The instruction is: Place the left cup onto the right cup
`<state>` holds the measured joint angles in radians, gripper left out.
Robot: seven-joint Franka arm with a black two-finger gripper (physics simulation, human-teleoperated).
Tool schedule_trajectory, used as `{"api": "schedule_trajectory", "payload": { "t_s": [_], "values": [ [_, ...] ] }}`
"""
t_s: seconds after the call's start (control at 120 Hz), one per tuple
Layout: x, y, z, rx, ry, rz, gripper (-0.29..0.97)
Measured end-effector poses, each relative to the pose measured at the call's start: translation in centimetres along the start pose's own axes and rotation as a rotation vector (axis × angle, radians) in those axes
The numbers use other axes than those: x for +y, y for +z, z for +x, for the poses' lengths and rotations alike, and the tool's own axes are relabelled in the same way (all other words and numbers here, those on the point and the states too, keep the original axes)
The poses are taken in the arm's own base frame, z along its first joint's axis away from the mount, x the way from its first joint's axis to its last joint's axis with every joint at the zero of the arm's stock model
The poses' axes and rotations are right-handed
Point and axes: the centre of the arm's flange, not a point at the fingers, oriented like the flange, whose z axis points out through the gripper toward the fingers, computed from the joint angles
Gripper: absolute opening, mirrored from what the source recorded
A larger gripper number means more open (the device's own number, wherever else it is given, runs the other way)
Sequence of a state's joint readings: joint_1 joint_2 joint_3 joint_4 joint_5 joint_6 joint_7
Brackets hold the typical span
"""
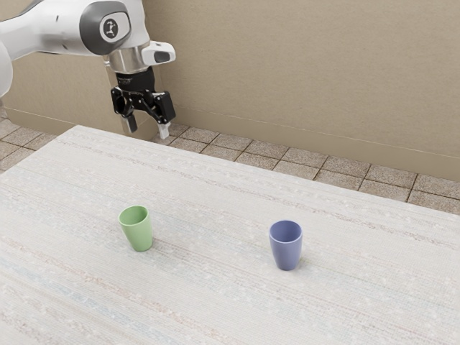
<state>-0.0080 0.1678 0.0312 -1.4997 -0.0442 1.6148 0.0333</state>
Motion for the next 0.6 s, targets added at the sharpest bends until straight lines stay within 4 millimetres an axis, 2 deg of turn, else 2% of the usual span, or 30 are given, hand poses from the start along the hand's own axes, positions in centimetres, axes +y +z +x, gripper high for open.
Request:
{"api": "schedule_trajectory", "payload": {
  "t_s": [0.242, 0.6],
  "values": [
    [-0.1, 0.5, 0.0, -0.005, 0.003, 0.002, 0.68],
    [-0.5, 6.0, 0.2, -0.037, 0.003, 0.007, 0.68]
  ]
}}
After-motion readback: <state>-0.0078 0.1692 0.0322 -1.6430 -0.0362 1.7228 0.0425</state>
